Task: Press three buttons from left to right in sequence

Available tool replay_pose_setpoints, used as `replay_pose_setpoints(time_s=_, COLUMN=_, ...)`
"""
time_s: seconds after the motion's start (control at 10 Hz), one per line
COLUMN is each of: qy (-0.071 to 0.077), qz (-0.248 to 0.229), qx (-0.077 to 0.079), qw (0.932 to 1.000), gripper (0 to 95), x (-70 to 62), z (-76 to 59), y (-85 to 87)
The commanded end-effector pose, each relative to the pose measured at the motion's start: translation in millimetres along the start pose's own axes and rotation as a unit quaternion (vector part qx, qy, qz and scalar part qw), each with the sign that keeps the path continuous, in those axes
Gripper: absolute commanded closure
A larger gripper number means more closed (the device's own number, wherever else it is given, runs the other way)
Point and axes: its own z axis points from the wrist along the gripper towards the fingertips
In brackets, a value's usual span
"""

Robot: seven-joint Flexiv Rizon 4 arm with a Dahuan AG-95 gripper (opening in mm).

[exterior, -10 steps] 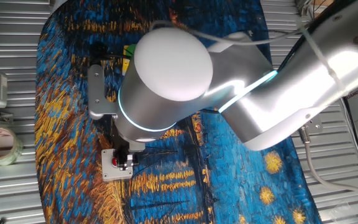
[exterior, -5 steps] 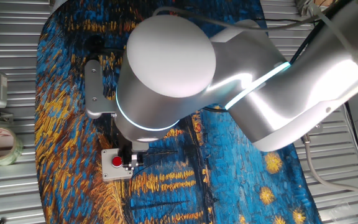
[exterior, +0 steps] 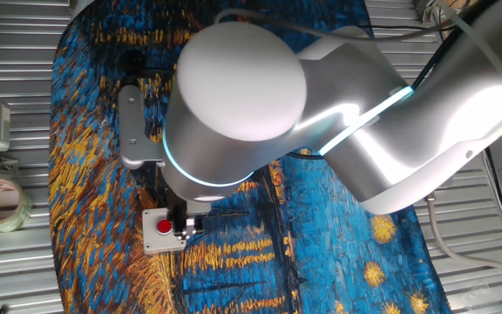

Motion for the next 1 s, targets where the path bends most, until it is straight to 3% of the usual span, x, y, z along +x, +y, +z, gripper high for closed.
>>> replay_pose_setpoints(time_s=0.1, qy=0.003, qz=-0.001, qx=0.000, qw=1.0000, gripper=57.0, x=-1.5, z=0.5, y=1.2)
replay_pose_setpoints(time_s=1.0, qy=0.011, qz=-0.017, qx=0.001, qw=0.9998, gripper=57.0, x=0.7, z=2.3, y=-1.2)
